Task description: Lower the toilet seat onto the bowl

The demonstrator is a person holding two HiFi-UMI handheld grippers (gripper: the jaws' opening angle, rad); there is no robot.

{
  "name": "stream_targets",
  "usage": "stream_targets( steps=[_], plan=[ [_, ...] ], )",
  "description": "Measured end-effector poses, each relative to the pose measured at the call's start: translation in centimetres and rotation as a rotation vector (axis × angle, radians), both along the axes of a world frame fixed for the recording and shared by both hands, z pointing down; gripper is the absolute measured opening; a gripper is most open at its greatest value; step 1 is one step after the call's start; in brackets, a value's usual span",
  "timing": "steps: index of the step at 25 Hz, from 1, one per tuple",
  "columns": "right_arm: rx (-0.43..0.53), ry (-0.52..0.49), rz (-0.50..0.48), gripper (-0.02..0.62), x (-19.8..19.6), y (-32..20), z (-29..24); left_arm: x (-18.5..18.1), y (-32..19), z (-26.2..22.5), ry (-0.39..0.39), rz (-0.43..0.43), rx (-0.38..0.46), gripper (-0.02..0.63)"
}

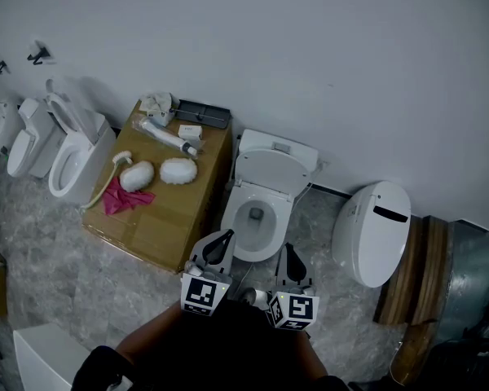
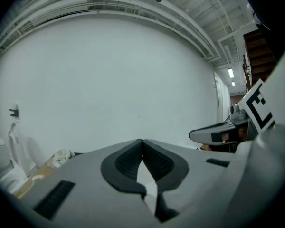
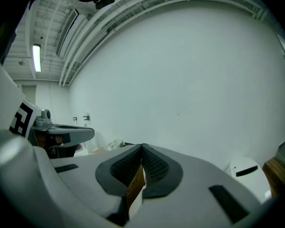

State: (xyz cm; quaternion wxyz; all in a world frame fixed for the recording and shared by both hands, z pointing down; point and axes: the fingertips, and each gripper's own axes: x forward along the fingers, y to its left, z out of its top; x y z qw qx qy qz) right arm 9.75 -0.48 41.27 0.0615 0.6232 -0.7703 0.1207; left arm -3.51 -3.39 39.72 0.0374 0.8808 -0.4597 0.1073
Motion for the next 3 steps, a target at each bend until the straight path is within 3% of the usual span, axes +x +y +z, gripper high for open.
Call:
stream_targets(
  steps=[3],
  plan=[
    [0.002, 0.005, -0.005, 0.026, -0.31, 0.31, 0.05, -0.27, 0.24, 0.12, -0.001, -0.005, -0.005, 0.009]
  ],
)
